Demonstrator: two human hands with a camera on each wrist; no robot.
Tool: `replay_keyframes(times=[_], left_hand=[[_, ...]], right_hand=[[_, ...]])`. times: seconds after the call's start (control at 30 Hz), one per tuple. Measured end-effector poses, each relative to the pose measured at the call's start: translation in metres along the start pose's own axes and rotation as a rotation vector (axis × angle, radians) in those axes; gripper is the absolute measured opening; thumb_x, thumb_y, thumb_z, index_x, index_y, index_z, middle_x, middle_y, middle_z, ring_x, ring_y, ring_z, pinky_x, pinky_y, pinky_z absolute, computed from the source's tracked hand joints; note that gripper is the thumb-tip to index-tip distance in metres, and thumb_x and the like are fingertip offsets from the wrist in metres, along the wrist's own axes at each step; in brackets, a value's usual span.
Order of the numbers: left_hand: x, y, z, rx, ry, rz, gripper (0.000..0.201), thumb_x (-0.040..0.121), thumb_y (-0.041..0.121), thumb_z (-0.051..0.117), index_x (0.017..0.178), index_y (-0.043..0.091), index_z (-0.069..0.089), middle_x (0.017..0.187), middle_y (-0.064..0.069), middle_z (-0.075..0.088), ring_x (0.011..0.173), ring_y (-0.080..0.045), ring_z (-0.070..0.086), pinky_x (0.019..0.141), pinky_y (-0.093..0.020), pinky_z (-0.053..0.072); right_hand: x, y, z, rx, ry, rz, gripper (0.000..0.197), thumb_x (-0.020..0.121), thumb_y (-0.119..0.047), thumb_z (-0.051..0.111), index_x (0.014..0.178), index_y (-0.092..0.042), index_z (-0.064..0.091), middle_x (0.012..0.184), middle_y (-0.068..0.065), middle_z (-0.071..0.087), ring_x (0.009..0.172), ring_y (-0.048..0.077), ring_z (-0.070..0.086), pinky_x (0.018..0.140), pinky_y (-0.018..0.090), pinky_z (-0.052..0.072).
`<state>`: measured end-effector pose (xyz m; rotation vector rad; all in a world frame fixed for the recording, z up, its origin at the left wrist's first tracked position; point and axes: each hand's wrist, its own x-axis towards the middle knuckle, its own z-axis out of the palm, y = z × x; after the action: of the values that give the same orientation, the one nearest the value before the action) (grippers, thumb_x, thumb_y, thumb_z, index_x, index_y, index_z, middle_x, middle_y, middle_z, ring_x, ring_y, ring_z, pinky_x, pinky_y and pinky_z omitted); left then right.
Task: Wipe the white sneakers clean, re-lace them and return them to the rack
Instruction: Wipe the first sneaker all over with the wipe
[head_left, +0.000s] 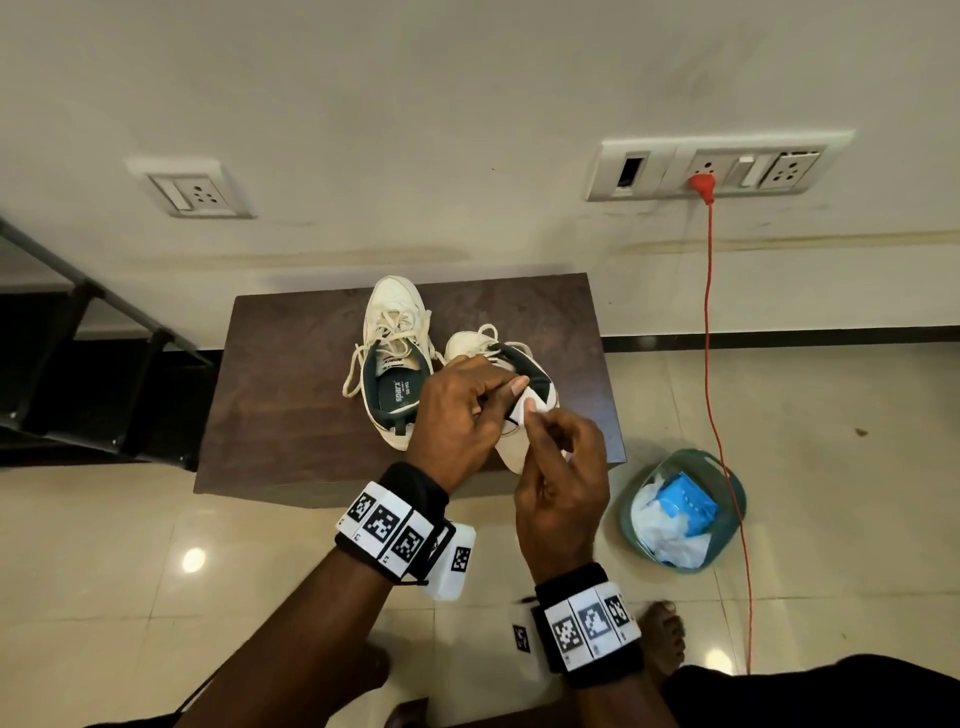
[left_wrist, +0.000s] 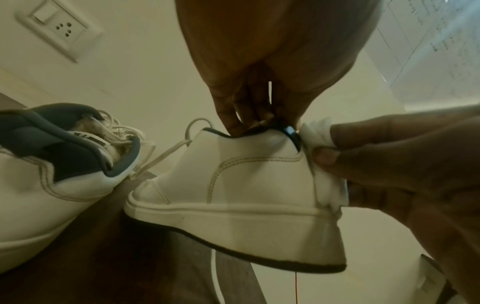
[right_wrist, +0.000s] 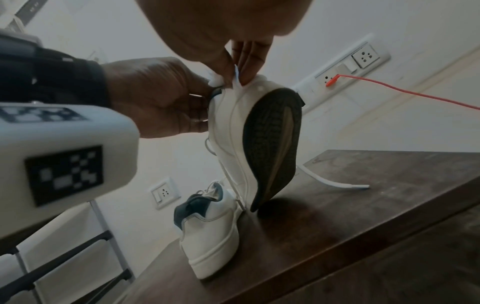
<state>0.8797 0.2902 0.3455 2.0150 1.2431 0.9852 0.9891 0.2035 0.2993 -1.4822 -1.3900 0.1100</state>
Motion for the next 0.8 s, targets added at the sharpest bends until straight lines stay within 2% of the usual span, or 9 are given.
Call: replay_keyframes(times=[0.07, 0.2, 0.3, 0.43, 0.47, 0.6, 0.7, 0.8], left_hand=[[-0.002, 0.001, 0.000, -0.008, -0.002, -0.006, 0.019, 0.098, 0.014, 0.066, 0.082, 0.010, 0.076, 0.071, 0.007, 0.062, 0.073, -0.005, 0.054, 0.071, -0.020, 0.041], [-0.002, -0.003, -0.006, -0.062, 0.059, -0.021, 0.014, 0.097, 0.013, 0.067, 0.088, 0.010, 0.078, 0.074, 0.010, 0.063, 0.076, -0.002, 0.056, 0.073, -0.017, 0.041], [0.002, -0.008, -0.008, -0.094, 0.076, -0.027, 0.015, 0.097, 0.016, 0.067, 0.088, 0.009, 0.077, 0.074, 0.005, 0.065, 0.075, -0.011, 0.059, 0.071, -0.028, 0.048], [0.013, -0.012, -0.007, -0.156, 0.081, -0.036, 0.017, 0.099, 0.016, 0.065, 0.089, 0.009, 0.076, 0.077, 0.003, 0.066, 0.076, -0.014, 0.062, 0.071, -0.035, 0.050], [0.017, -0.014, -0.006, -0.183, 0.081, -0.040, 0.016, 0.099, 0.016, 0.065, 0.089, 0.009, 0.076, 0.079, 0.002, 0.067, 0.076, -0.015, 0.063, 0.071, -0.035, 0.050], [0.024, -0.015, -0.005, -0.253, 0.071, -0.030, 0.016, 0.100, 0.012, 0.063, 0.092, 0.008, 0.076, 0.081, 0.002, 0.068, 0.078, -0.016, 0.065, 0.070, -0.033, 0.052], [0.025, -0.019, -0.007, -0.283, 0.074, -0.044, 0.016, 0.100, 0.011, 0.061, 0.098, 0.008, 0.076, 0.086, 0.001, 0.069, 0.081, -0.020, 0.067, 0.072, -0.037, 0.055], [0.028, -0.023, -0.010, -0.297, 0.079, -0.049, 0.017, 0.100, 0.013, 0.062, 0.094, 0.008, 0.077, 0.081, 0.005, 0.067, 0.077, -0.018, 0.065, 0.071, -0.035, 0.053]], right_hand=[[0.004, 0.001, 0.001, 0.010, 0.011, 0.010, 0.043, 0.083, 0.018, 0.067, 0.122, 0.000, 0.070, 0.107, 0.017, 0.061, 0.098, 0.029, 0.061, 0.077, 0.037, 0.053], [0.020, -0.009, 0.010, 0.049, 0.004, 0.042, 0.038, 0.088, 0.011, 0.066, 0.123, -0.002, 0.070, 0.105, 0.016, 0.060, 0.096, 0.028, 0.060, 0.076, 0.036, 0.053], [0.020, -0.008, 0.009, 0.026, -0.013, 0.011, 0.039, 0.087, 0.012, 0.067, 0.124, -0.001, 0.069, 0.104, 0.017, 0.062, 0.095, 0.026, 0.061, 0.078, 0.033, 0.054], [0.005, -0.003, -0.001, -0.103, -0.046, -0.051, 0.042, 0.085, 0.008, 0.068, 0.126, -0.002, 0.067, 0.108, 0.013, 0.061, 0.098, 0.024, 0.059, 0.090, 0.016, 0.043], [0.007, -0.001, 0.000, -0.115, -0.048, -0.056, 0.042, 0.086, 0.007, 0.067, 0.126, -0.002, 0.067, 0.108, 0.013, 0.060, 0.098, 0.024, 0.058, 0.090, 0.016, 0.042], [0.040, -0.005, 0.013, -0.102, -0.023, -0.072, 0.036, 0.088, 0.007, 0.064, 0.124, 0.002, 0.068, 0.103, 0.018, 0.062, 0.095, 0.025, 0.058, 0.080, 0.027, 0.048], [0.057, -0.010, 0.021, -0.102, -0.018, -0.088, 0.035, 0.090, 0.007, 0.062, 0.124, 0.003, 0.068, 0.104, 0.020, 0.064, 0.095, 0.027, 0.059, 0.081, 0.025, 0.046], [0.041, -0.008, 0.016, -0.157, -0.088, -0.135, 0.040, 0.088, 0.010, 0.066, 0.127, 0.003, 0.066, 0.107, 0.022, 0.064, 0.096, 0.029, 0.059, 0.086, 0.024, 0.045]])
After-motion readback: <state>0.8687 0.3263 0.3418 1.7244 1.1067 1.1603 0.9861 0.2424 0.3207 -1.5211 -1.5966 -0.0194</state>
